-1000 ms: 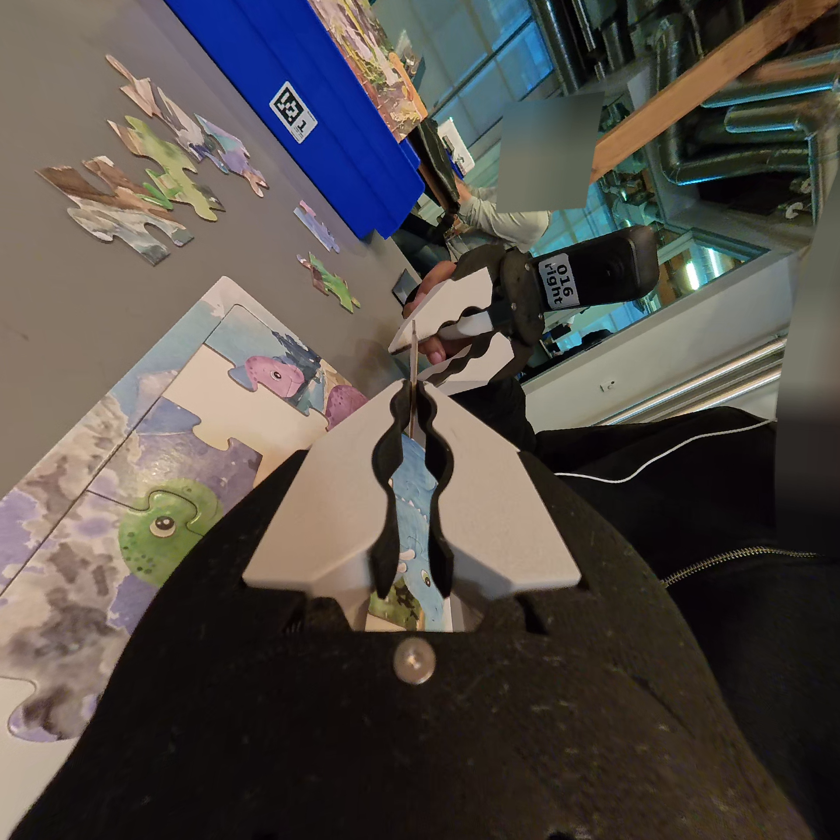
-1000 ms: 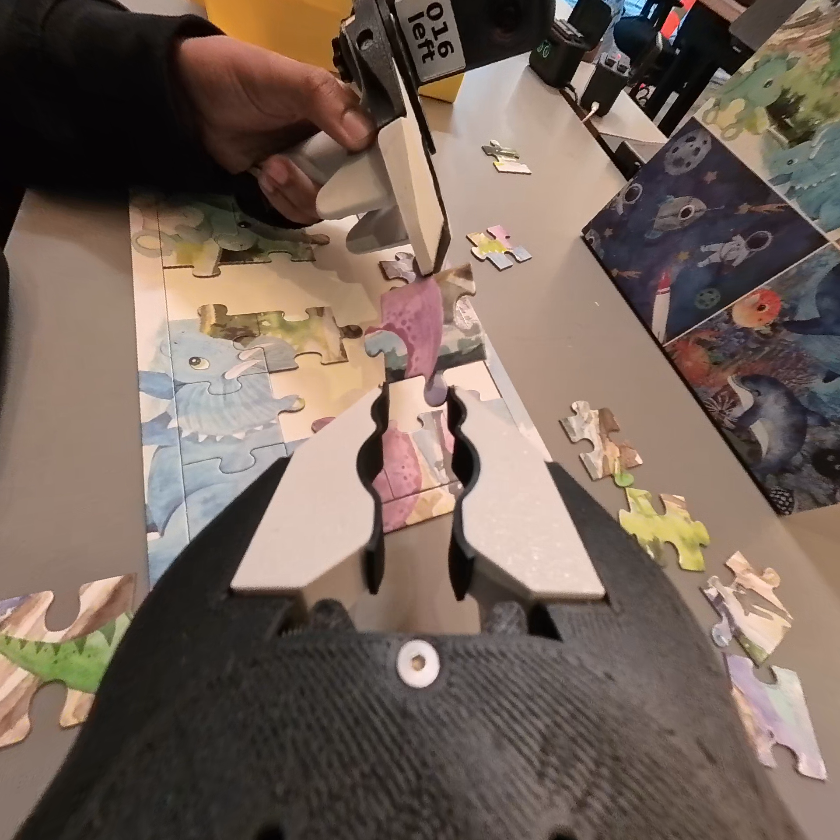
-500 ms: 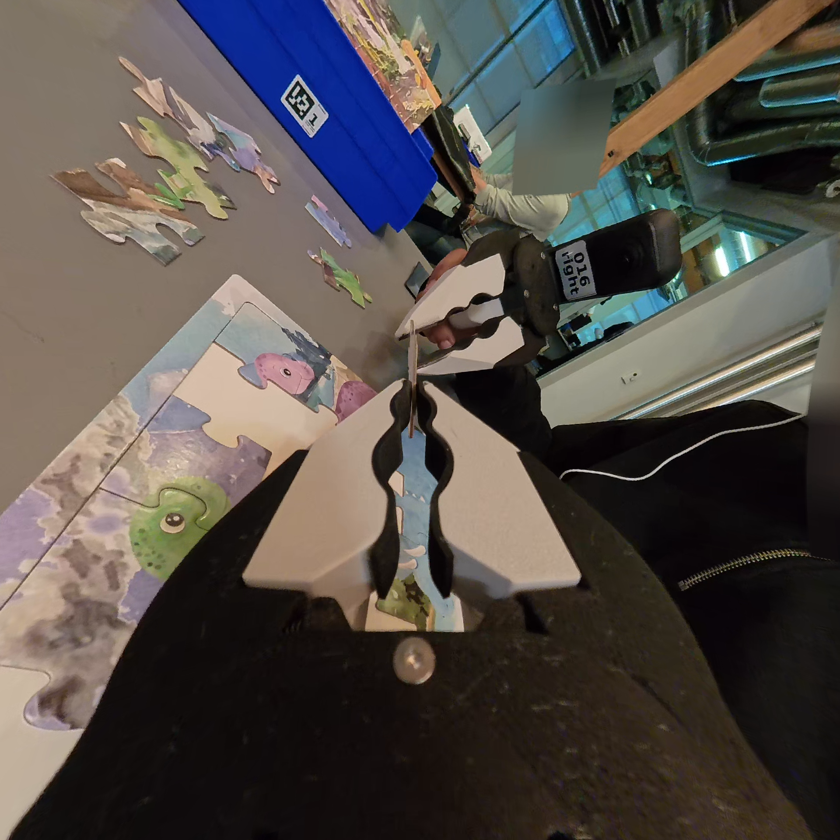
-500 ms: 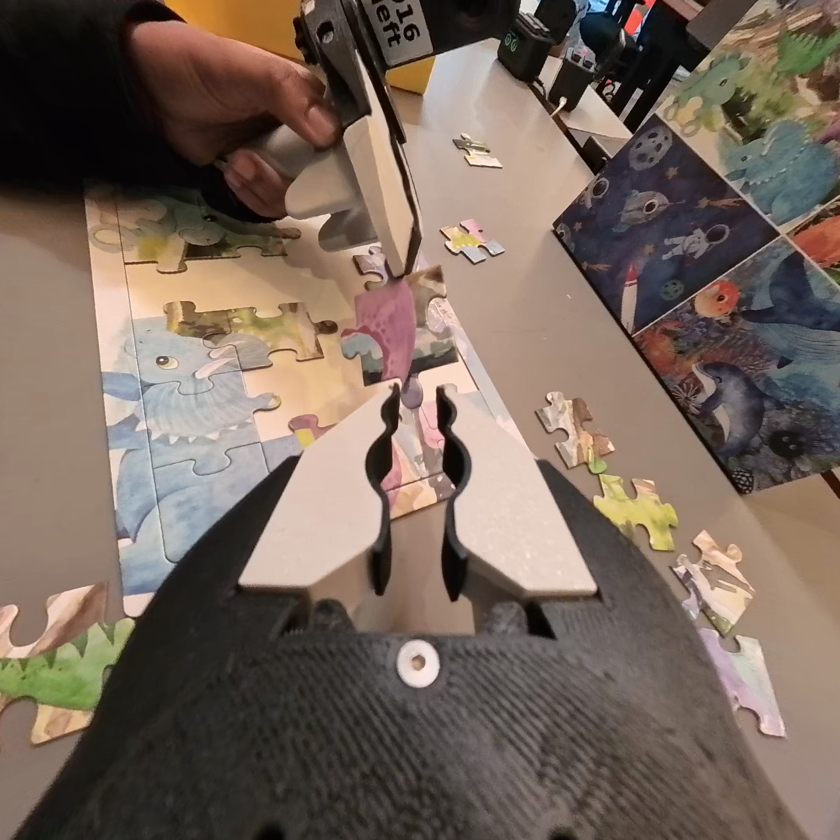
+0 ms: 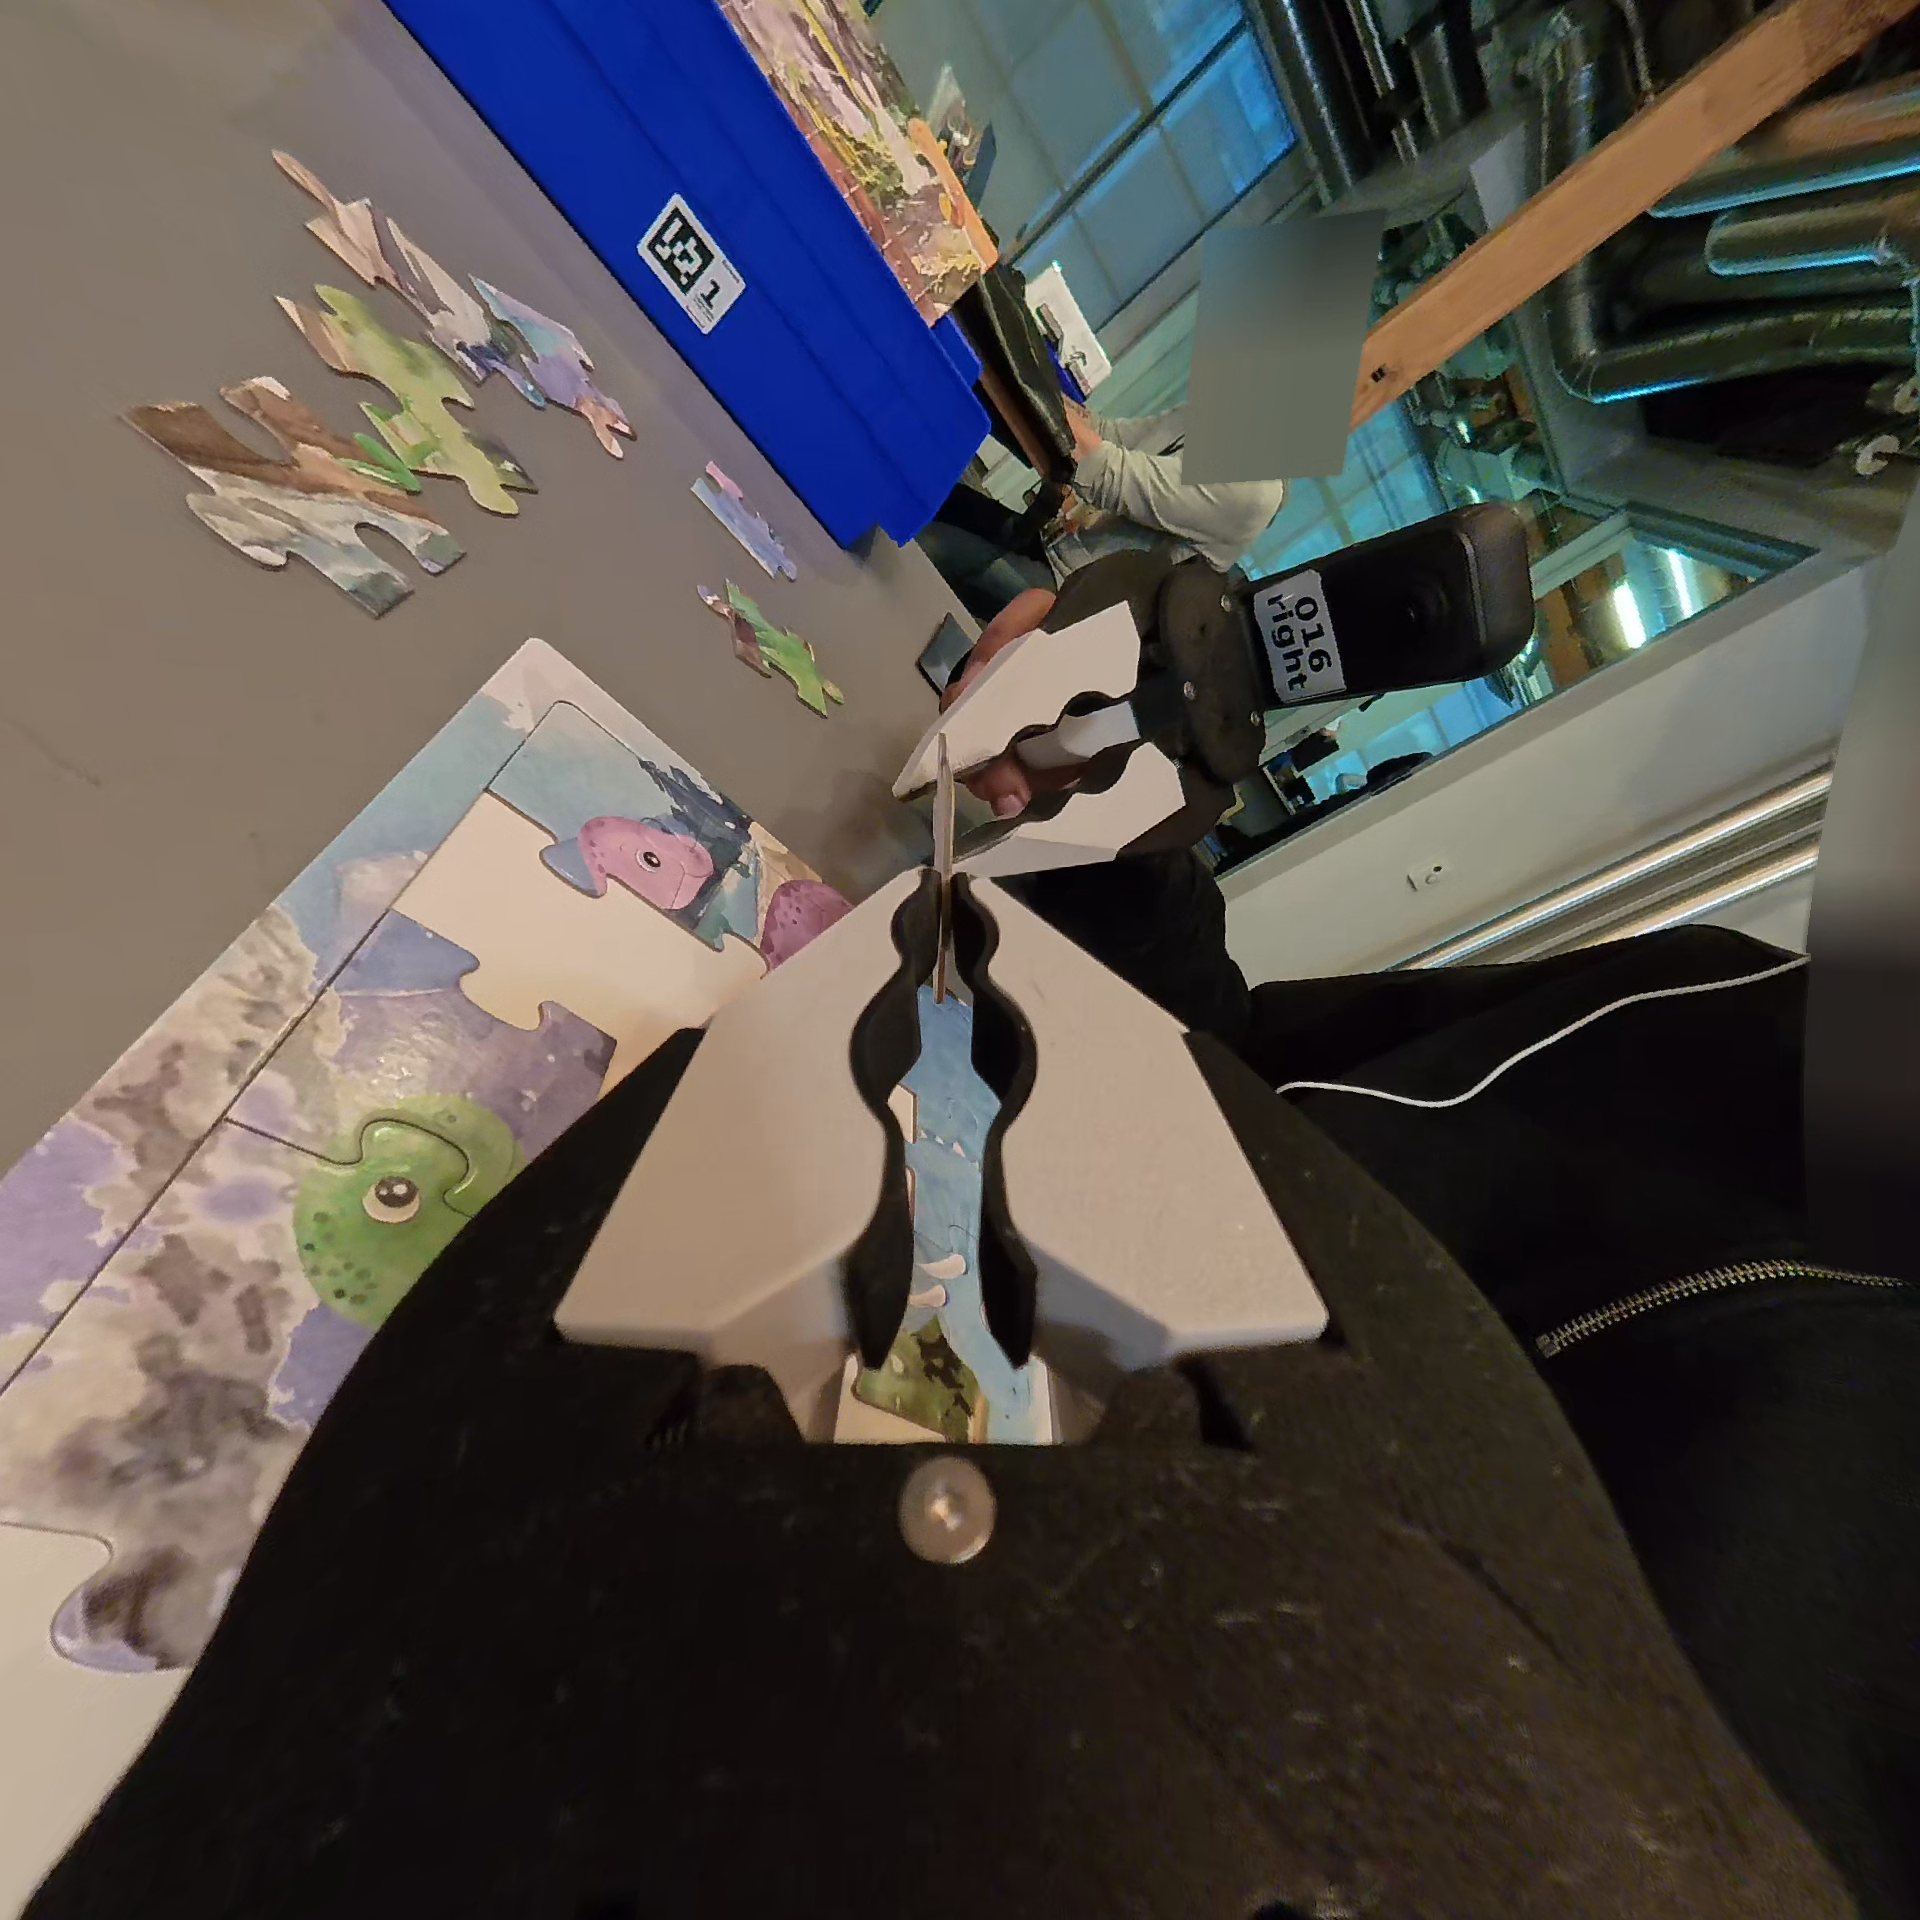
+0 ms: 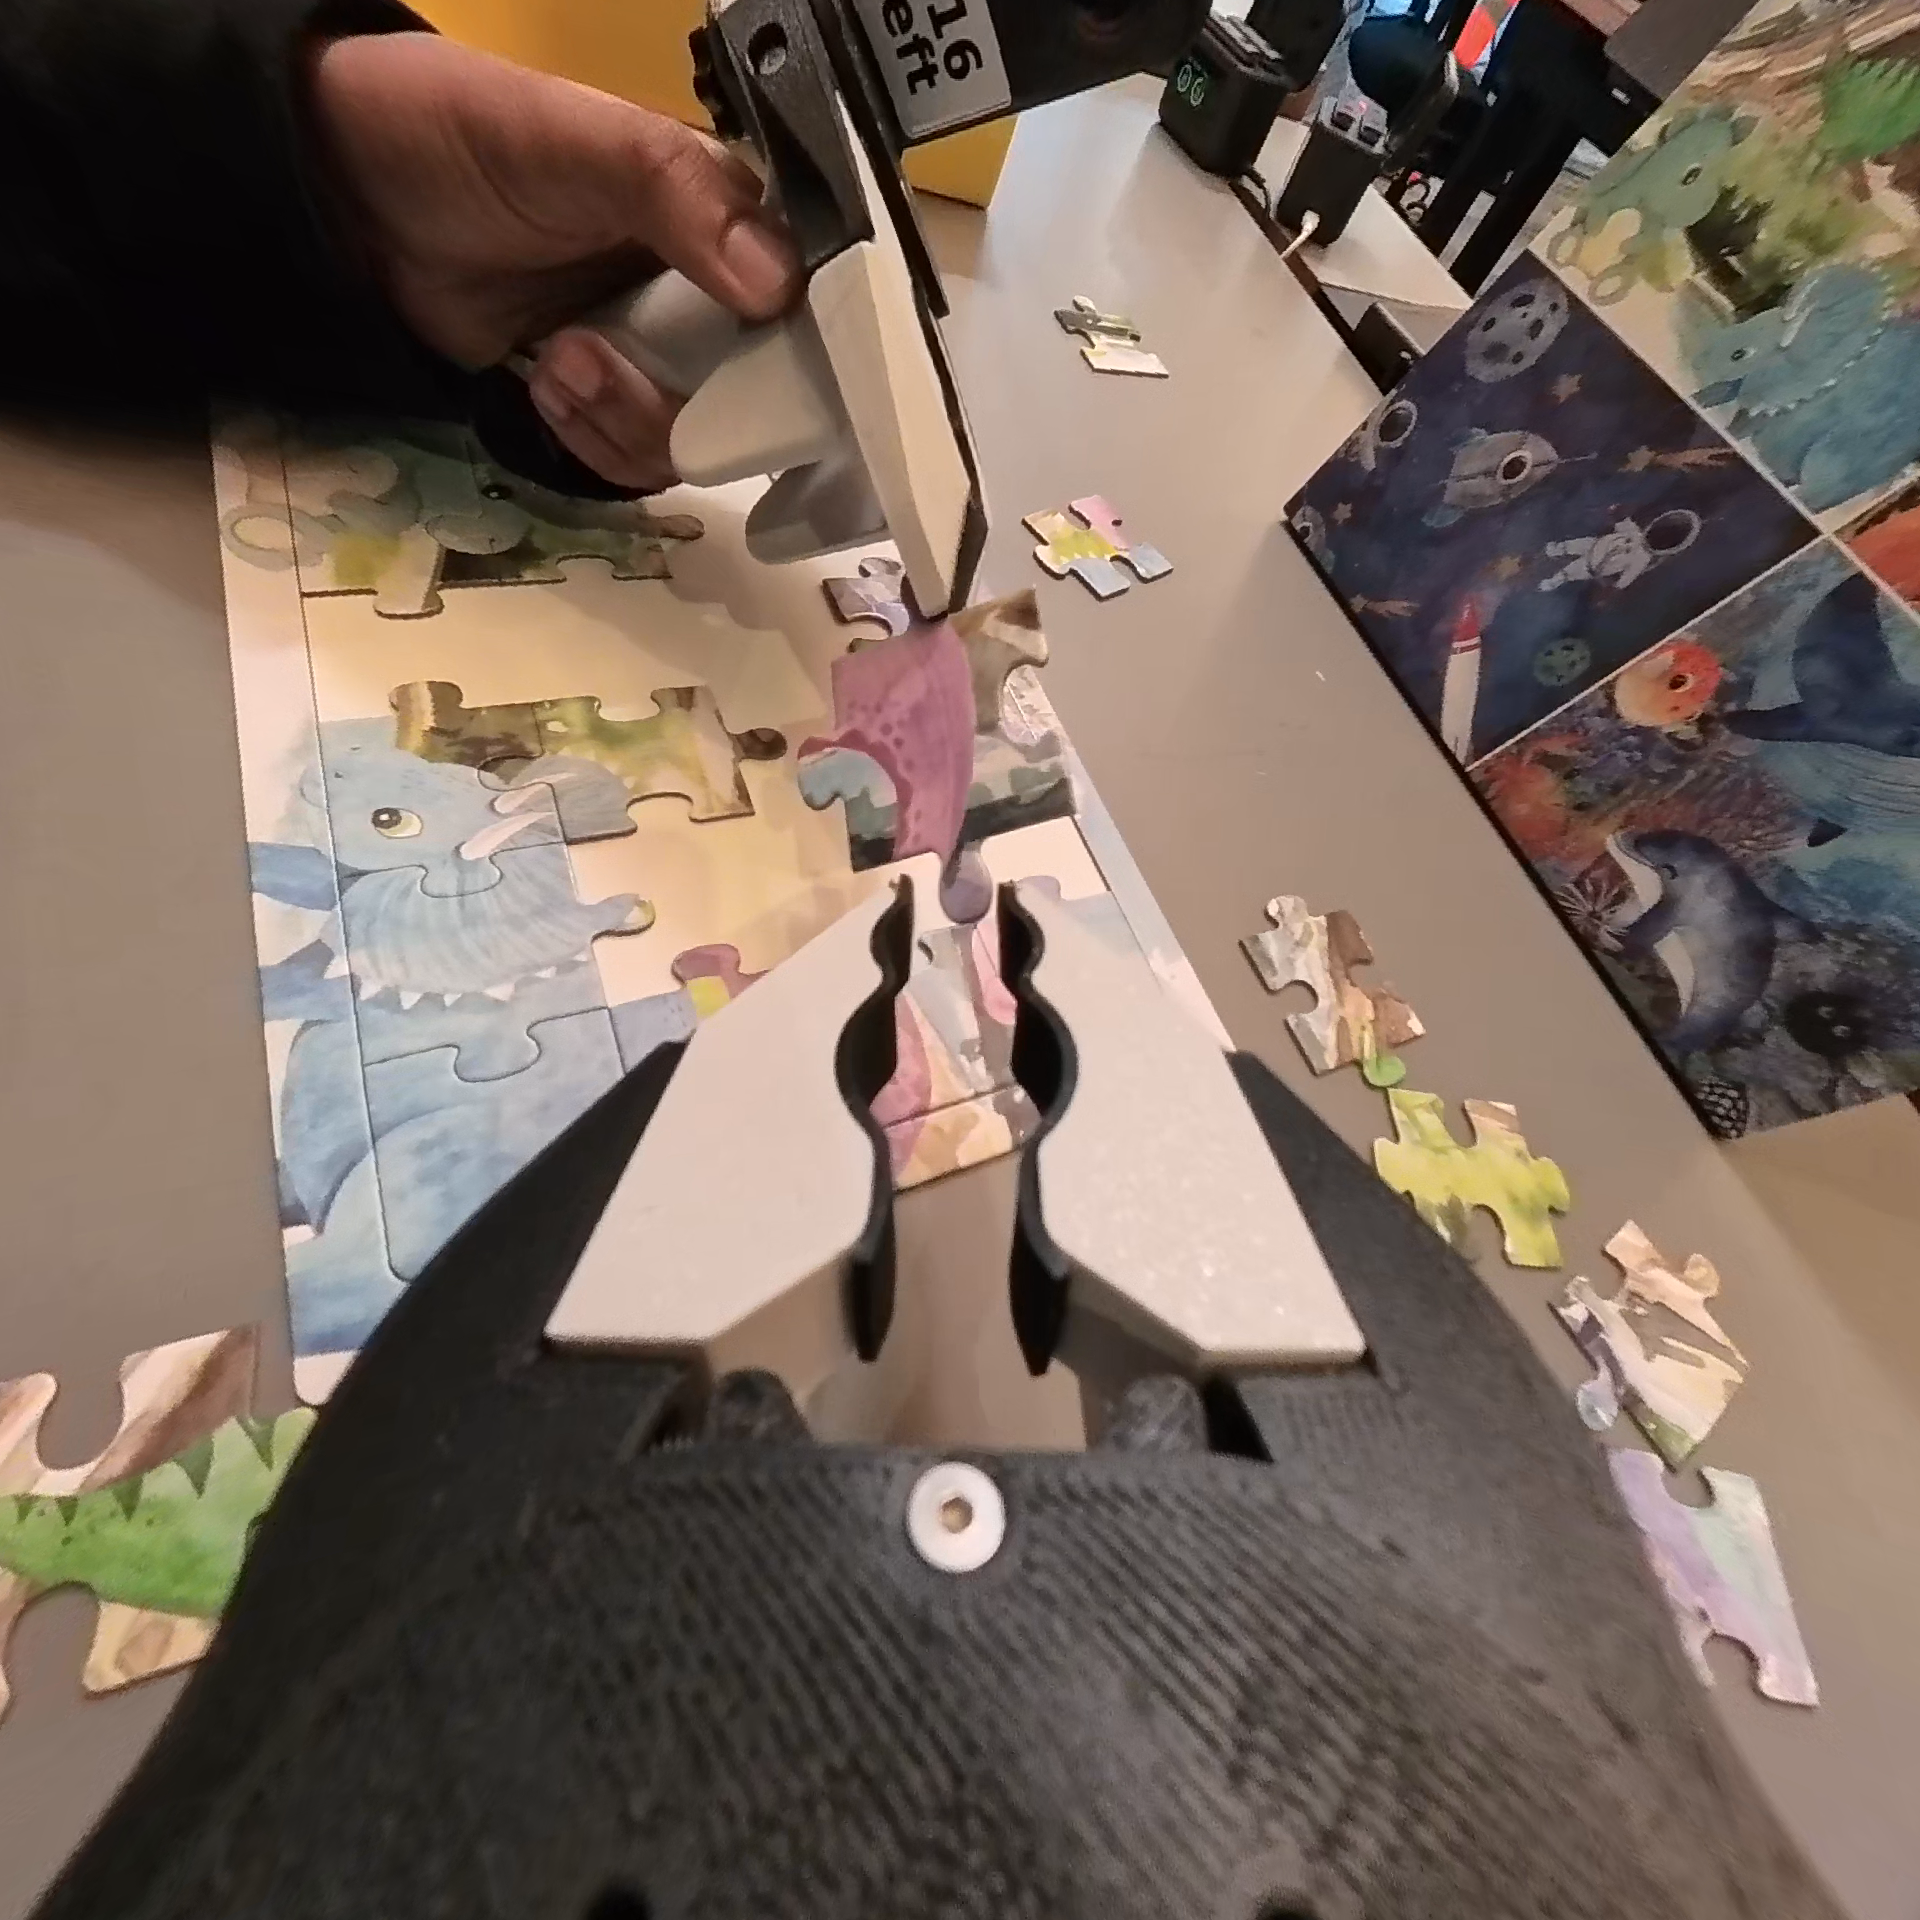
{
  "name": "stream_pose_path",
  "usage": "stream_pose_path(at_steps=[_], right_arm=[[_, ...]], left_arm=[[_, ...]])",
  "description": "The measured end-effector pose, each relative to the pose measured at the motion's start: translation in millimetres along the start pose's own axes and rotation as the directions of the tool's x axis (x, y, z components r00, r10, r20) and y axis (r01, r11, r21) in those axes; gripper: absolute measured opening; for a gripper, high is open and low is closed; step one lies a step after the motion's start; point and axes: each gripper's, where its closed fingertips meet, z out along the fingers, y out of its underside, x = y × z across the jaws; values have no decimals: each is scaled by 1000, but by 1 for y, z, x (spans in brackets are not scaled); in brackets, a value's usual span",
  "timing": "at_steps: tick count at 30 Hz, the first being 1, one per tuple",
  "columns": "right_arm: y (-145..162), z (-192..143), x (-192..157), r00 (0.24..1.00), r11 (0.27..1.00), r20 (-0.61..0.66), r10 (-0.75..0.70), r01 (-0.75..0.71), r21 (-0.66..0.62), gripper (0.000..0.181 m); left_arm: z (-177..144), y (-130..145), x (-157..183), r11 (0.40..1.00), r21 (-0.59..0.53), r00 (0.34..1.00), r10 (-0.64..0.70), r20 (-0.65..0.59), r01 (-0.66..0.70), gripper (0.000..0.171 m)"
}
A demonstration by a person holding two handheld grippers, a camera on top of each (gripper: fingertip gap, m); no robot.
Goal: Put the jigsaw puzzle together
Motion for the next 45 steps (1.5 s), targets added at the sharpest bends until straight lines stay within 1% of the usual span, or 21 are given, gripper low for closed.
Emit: stream_pose_path(at_steps=[16,21,23,27,32,33,34,37,38,40,42,44,45], right_arm=[[2,3,-6,999,1000,32,-5,6,-12,11],[-3,1,-6,999,999,43,27,-28,17,20],[-2,1,-6,998,999,44,34,-35,13,20],[-1,3,-6,999,1000,31,9,-9,0,8],[-3,0,-5,999,1000,32,11,-11,10,8],[-2,-1,-4,999,1000,29,14,-14,12,8],[-1,-3,-2,1000,1000,25,19,-19,11,8],[11,-17,16,998,998,-35,59,-59,-6,8],[18,-24,26,994,996,-71,87,-88,-13,7],[36,-41,48,974,984,-144,172,-178,-28,8],[58,-57,67,939,957,-215,269,-286,-52,8],[82,-71,78,900,920,-261,348,-381,-88,8],[91,-76,79,889,905,-260,377,-413,-99,8]], left_arm=[[0,0,0,1000,1,1000,-1,-2,1,0],[1,1,1,1000,-3,1000,3,-5,-3,0],[1,1,3,1000,-4,1000,7,-11,-7,0],[3,3,4,1000,-14,1000,11,-17,-11,0],[3,3,4,1000,-15,1000,14,-19,-14,0],[3,3,4,1000,-13,1000,18,-14,-18,2],[3,2,3,1000,-8,1000,20,-5,-21,10],[-3,-7,0,999,41,999,30,18,-31,33],[-6,-10,0,998,61,999,31,20,-33,36],[-11,-16,2,995,96,999,34,14,-36,38],[-13,-20,5,992,117,999,40,2,-40,38],[-14,-21,6,992,122,999,44,-3,-44,38],[-13,-20,6,992,120,999,44,-6,-43,38]])
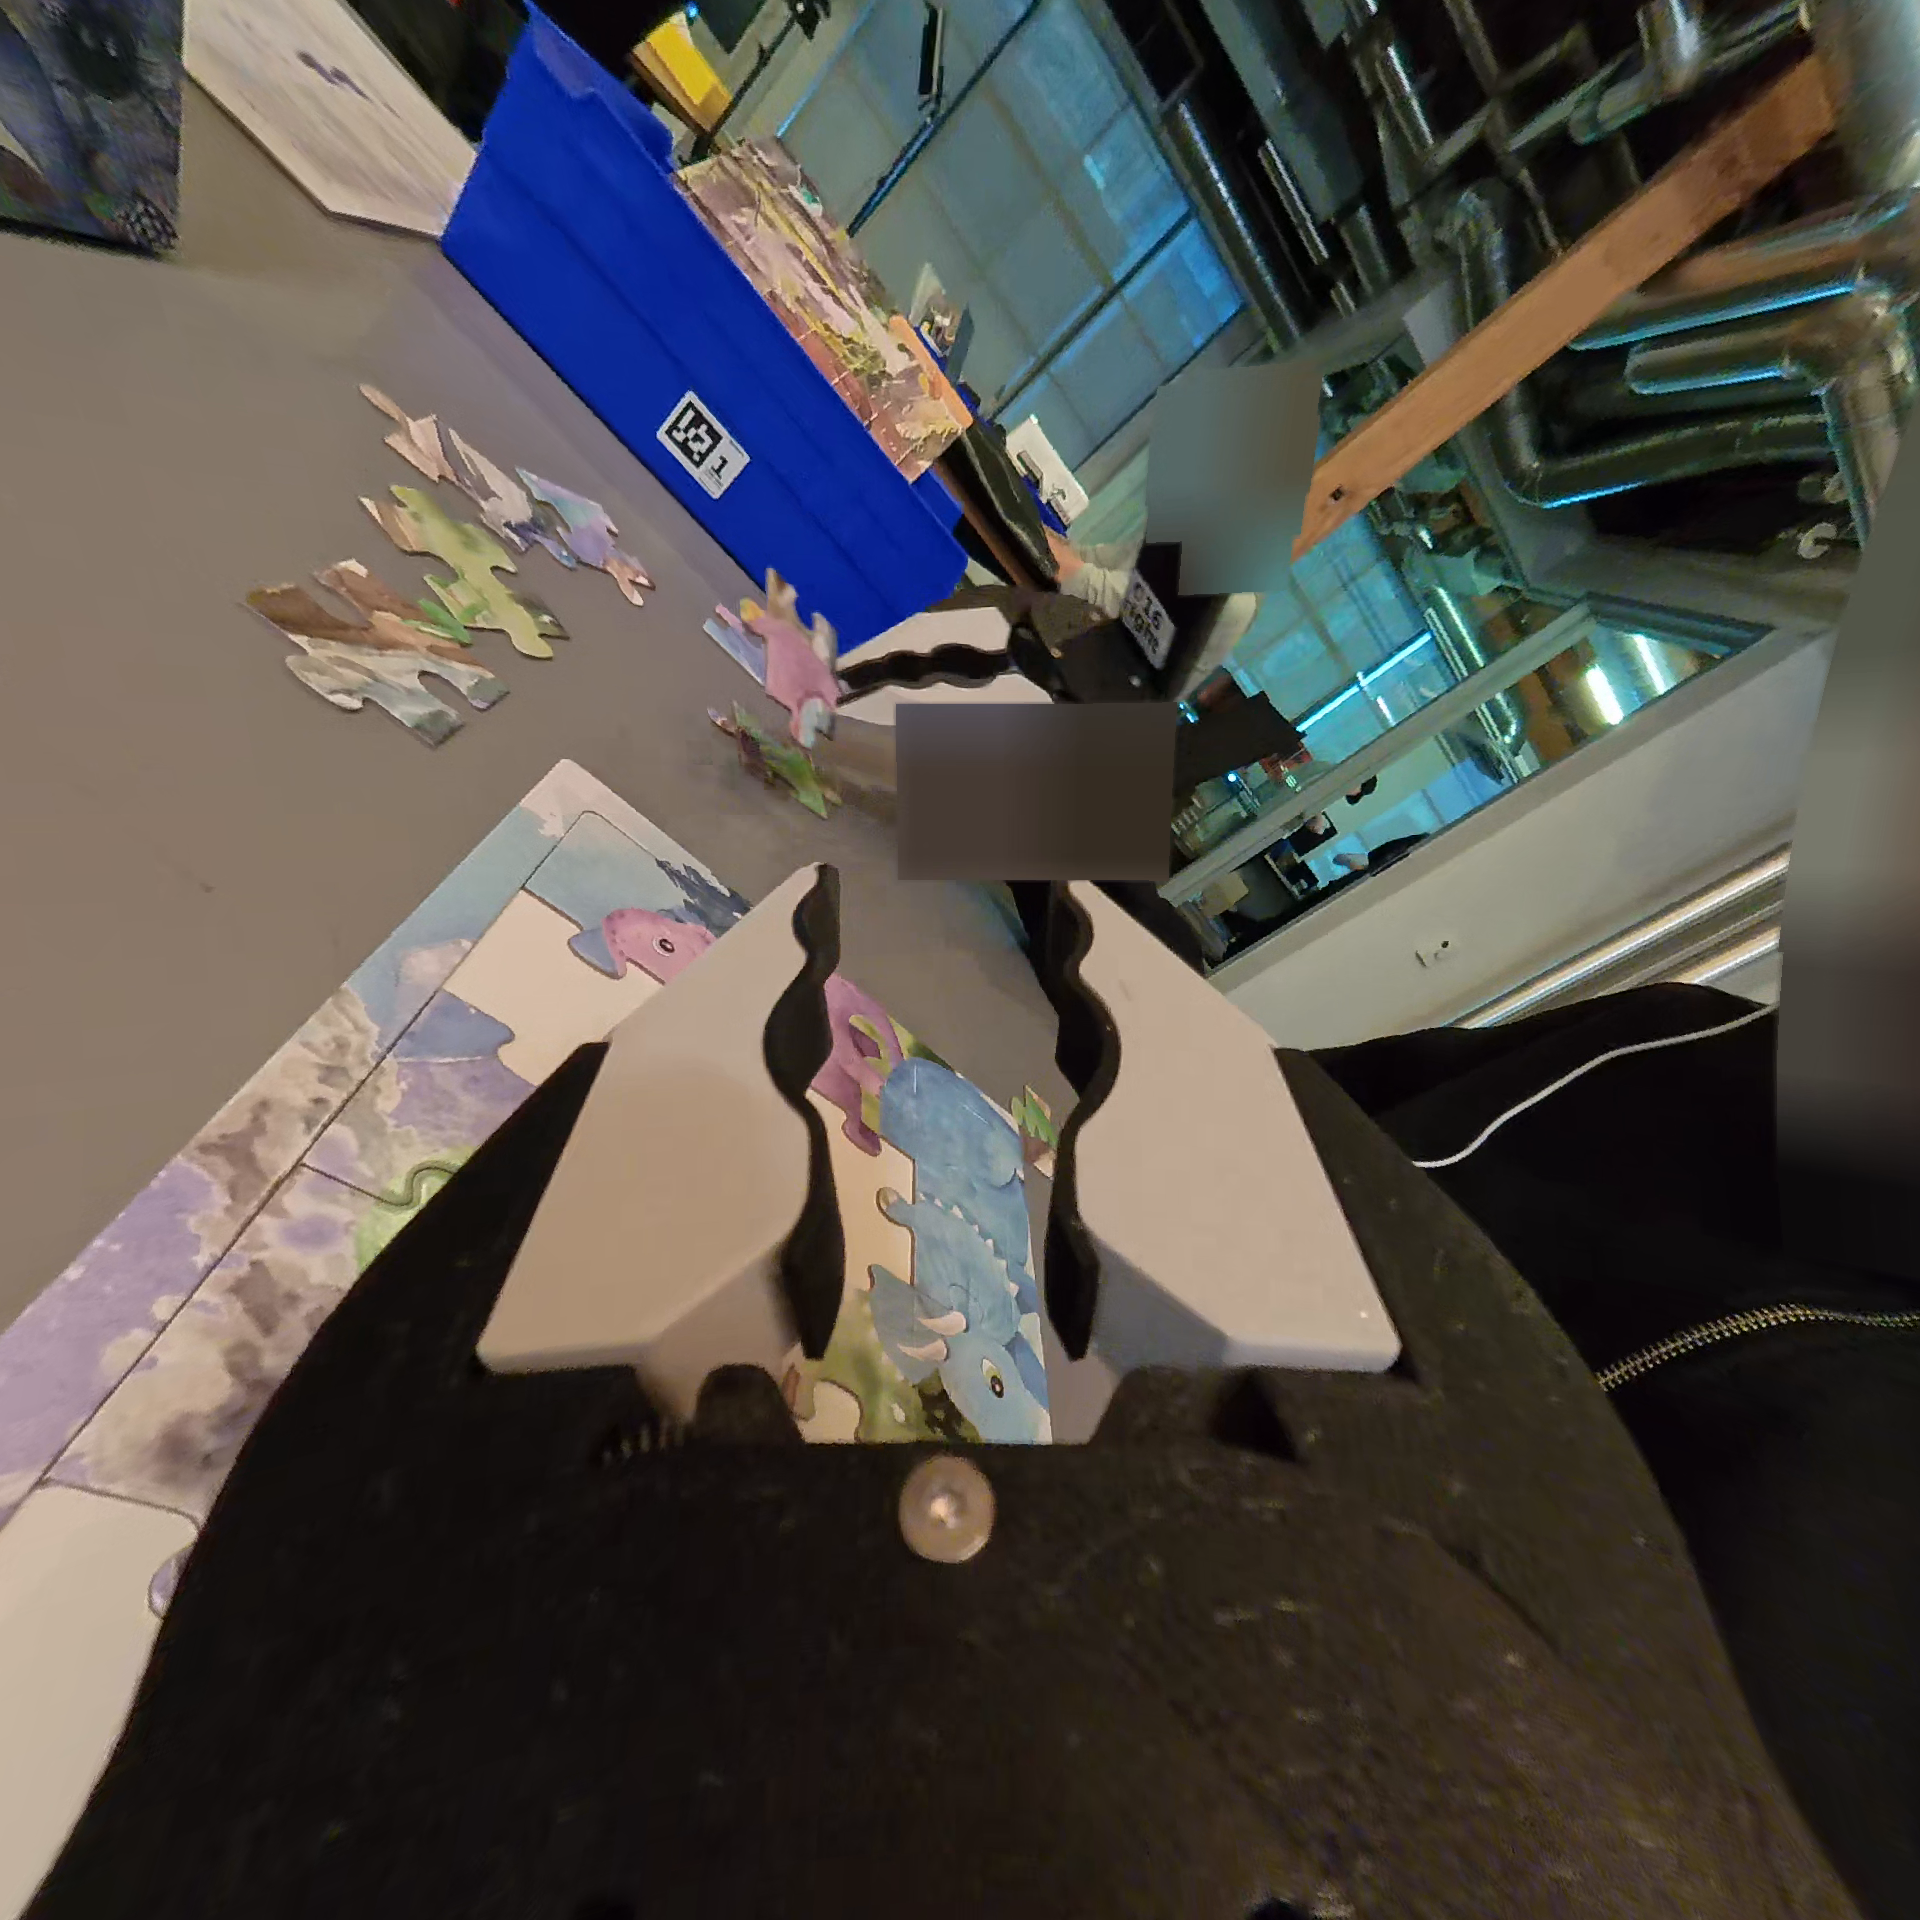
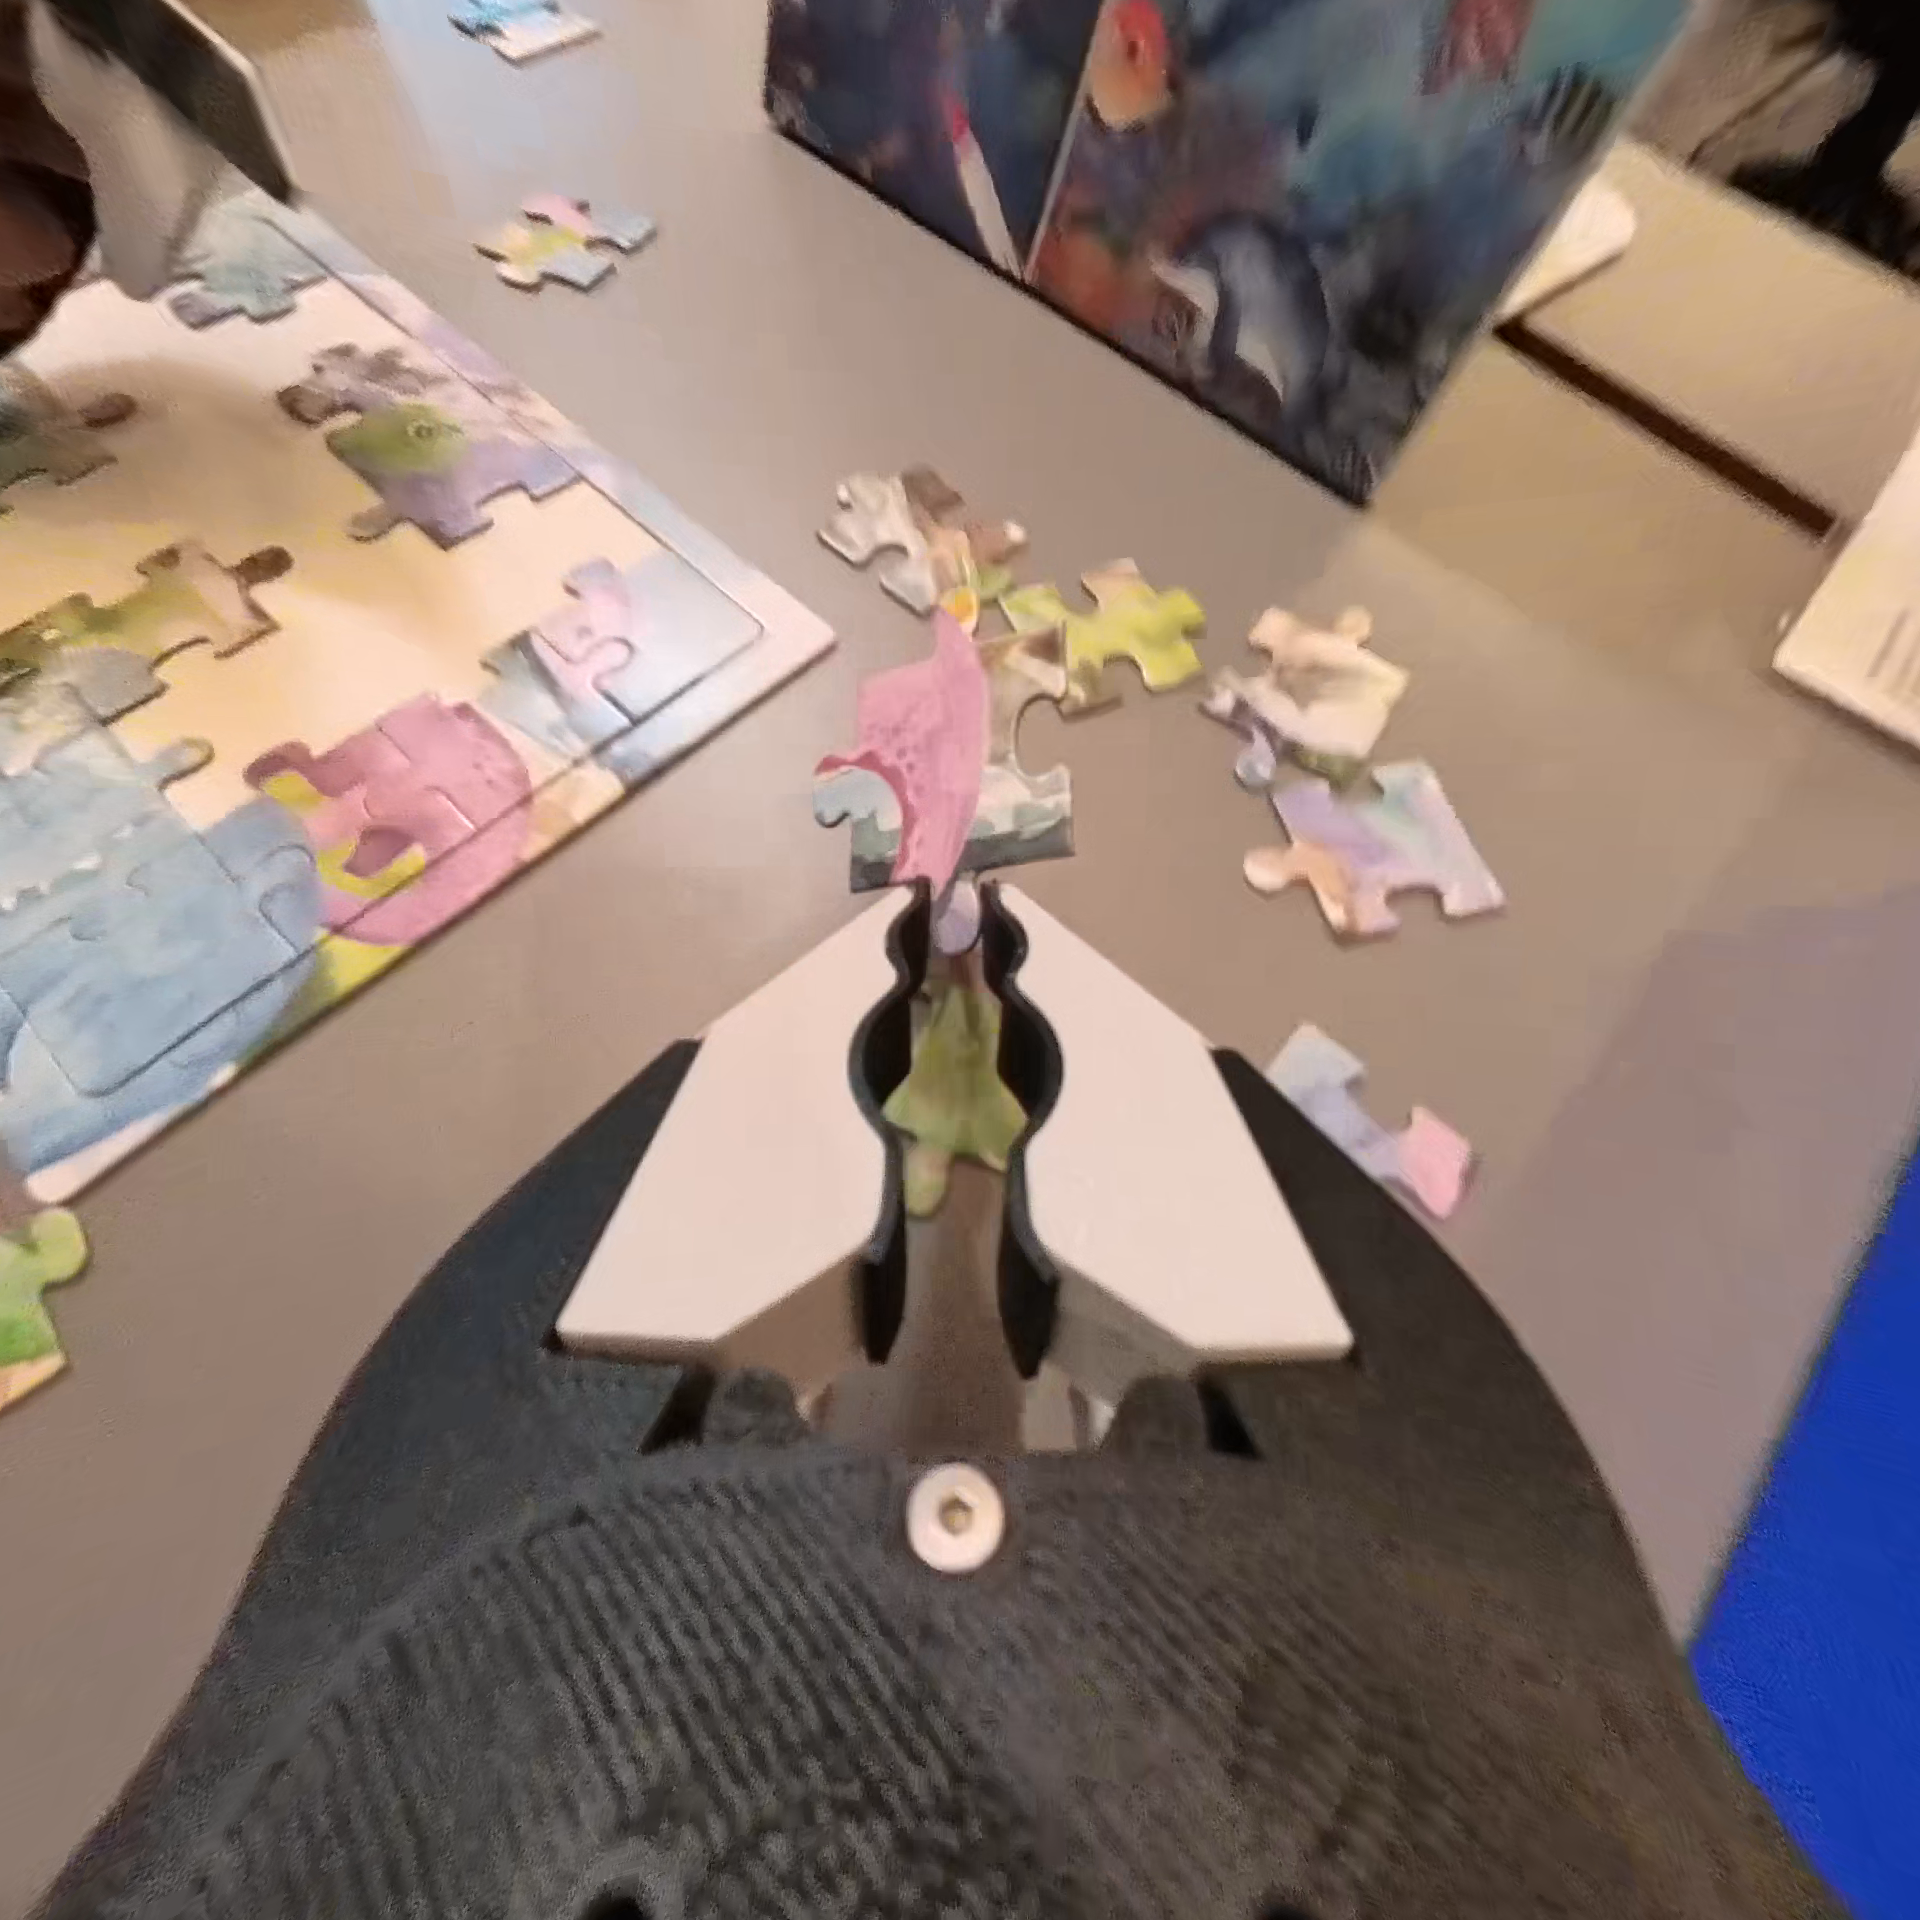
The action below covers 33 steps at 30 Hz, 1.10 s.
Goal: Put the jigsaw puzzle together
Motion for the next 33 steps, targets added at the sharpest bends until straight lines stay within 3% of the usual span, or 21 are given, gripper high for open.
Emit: stream_pose_path(at_steps=[3,7,13,19,23,28,33], right_arm=[[12,-8,-5,994,998,98,56,-55,-21,8],[21,-15,-47,930,997,360,81,-68,-47,8],[42,-8,-59,917,984,386,104,-38,-175,9],[16,-7,-37,966,1000,259,20,-17,-12,26],[-2,-19,15,999,994,-20,45,-43,103,27],[19,-39,77,926,989,-346,150,-136,65,30],[36,-35,87,886,960,-378,271,-275,43,42]], left_arm=[[0,0,1,1000,0,1000,2,-7,-2,38],[0,1,5,1000,-7,1000,3,-31,-3,34],[1,3,6,1000,-20,999,10,-39,-11,33],[0,1,7,1000,-14,999,22,-41,-22,31],[-1,1,8,1000,-12,999,27,-42,-27,30],[0,2,7,999,-20,999,37,-36,-37,30],[1,3,7,999,-26,999,39,-32,-40,30]])
